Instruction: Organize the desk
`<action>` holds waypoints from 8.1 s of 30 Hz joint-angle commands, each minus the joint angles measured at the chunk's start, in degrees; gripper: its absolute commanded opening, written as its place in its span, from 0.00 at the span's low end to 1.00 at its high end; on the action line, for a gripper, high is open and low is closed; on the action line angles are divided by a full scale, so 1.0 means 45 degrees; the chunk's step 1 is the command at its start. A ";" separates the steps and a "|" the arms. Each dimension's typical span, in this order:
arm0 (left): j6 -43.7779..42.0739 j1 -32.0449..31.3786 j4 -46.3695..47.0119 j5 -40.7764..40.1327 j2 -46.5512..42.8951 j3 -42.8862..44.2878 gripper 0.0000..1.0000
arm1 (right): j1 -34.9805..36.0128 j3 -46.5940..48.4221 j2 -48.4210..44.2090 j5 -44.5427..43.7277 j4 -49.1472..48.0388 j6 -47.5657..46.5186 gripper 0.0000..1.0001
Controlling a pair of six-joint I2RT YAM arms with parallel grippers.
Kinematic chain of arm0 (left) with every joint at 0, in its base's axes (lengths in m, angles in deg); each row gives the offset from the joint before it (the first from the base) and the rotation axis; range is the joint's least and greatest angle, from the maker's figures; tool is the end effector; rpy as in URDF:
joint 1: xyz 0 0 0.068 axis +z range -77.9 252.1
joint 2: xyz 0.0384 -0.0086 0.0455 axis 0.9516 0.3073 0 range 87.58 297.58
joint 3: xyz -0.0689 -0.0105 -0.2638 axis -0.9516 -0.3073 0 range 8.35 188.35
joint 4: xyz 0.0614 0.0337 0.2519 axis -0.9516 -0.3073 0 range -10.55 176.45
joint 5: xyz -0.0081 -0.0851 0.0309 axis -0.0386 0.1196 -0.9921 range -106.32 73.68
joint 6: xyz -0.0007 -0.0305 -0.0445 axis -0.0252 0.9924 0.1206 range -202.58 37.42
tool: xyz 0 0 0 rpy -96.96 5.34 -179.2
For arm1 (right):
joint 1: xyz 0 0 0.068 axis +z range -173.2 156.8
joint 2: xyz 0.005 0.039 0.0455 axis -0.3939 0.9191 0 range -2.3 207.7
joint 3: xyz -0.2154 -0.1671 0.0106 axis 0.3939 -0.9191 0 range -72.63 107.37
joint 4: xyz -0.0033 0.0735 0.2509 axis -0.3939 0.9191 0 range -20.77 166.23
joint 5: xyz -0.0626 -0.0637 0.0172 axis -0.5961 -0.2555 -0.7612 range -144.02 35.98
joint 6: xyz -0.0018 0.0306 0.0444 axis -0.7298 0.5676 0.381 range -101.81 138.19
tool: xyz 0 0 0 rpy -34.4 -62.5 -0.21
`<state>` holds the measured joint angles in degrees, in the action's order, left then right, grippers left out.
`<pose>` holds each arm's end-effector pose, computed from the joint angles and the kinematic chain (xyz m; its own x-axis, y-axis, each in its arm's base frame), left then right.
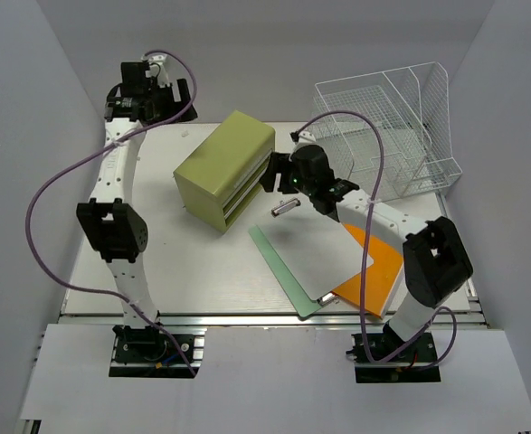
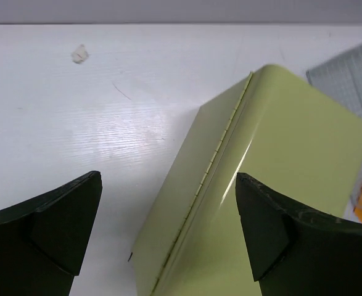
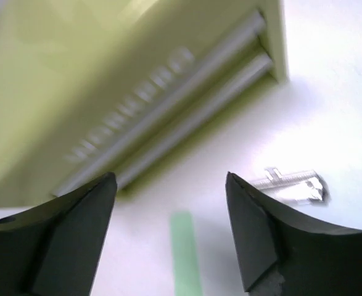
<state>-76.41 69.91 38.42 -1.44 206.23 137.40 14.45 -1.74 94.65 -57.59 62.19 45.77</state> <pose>0.4619 -0.0268 0.3823 -0.6324 -0.0797 -0.7705 0.1732 0.9550 -0.2410 0.3195 0.2439 0.2862 -0.4892 0.2061 -0.8475 -0.3797 0.8244 0.4197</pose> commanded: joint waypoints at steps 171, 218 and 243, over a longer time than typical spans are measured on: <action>-0.6919 -0.9746 0.6472 -0.5101 -0.8591 -0.8247 0.98 | -0.9924 0.8555 -0.1038 1.4890 1.0648 -0.5877 0.00; -0.6157 -0.9746 0.5928 -0.6606 -0.9432 -1.0006 0.98 | -1.5593 0.9649 0.0861 2.1635 -1.8135 1.5709 0.00; -0.5435 -0.9746 0.5986 -0.6704 -0.9648 -1.0983 0.98 | -1.4402 0.3443 -0.7092 0.9466 -0.0936 -0.4506 0.00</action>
<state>-102.07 26.22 64.26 -31.13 162.91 88.31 -50.18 11.64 59.98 -9.55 53.66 31.10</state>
